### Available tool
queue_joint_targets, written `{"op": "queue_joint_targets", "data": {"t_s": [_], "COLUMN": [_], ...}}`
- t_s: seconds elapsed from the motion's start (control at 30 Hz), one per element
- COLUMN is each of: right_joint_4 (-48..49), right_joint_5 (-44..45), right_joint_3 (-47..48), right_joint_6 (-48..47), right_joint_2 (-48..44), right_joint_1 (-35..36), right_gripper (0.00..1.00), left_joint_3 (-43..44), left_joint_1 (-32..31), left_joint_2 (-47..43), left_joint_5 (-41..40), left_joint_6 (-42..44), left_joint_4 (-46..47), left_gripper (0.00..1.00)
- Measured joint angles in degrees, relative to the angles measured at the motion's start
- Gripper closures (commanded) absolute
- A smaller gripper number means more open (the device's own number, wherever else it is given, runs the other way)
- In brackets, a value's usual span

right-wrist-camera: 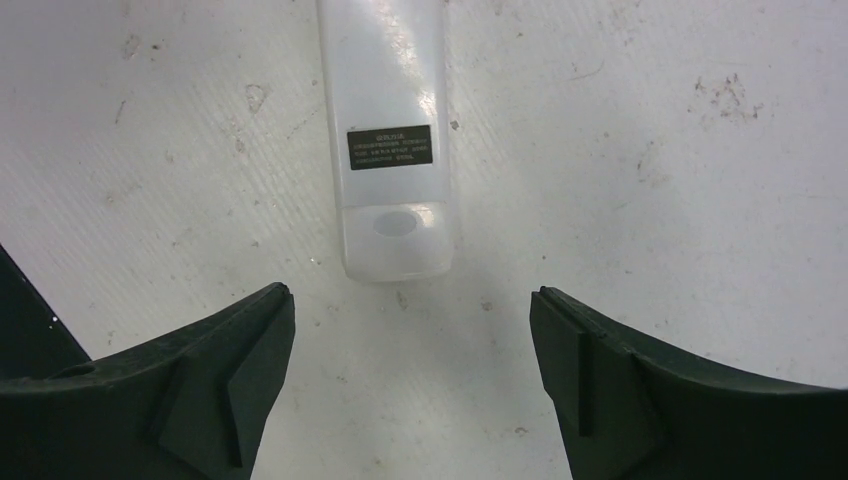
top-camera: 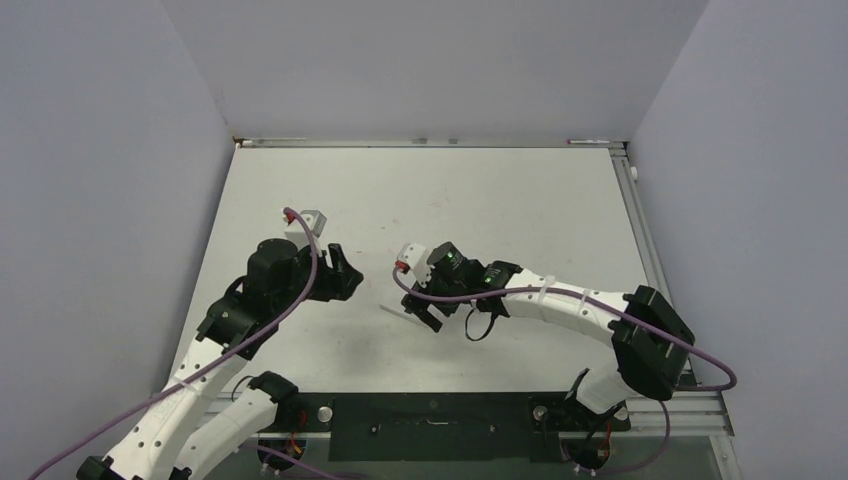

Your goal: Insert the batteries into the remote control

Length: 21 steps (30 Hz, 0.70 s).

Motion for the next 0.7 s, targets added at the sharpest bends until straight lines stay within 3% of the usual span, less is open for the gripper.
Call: {"op": "queue_joint_targets", "data": {"t_s": [0.23,0.43,0.7], "right_joint_4": [0.11,2.82,5.62], "right_joint_5": [4.52,10.97,12.17], "right_joint_3": [-1.25,-5.66,-11.3], "right_joint_6": [6.47,13.53,23.39], "right_joint_2": [-3.65,-9.84,-16.55], "right_joint_1": [-0.61,-0.76,-3.82], "right_gripper": [0.1,0.0,0.07], "left_joint_3": [-0.39,-1.2,-4.39], "left_joint_1": [0.0,0.0,0.0], "left_joint_2": [2.27,5.25,11.19], "left_joint_5": [0.02,0.68,2.58], "left_joint_6": [-0.96,-2.89,-7.41], "left_joint_4": [0.0,0.96,5.62], "left_gripper": [0.43,0.43,0.44]}}
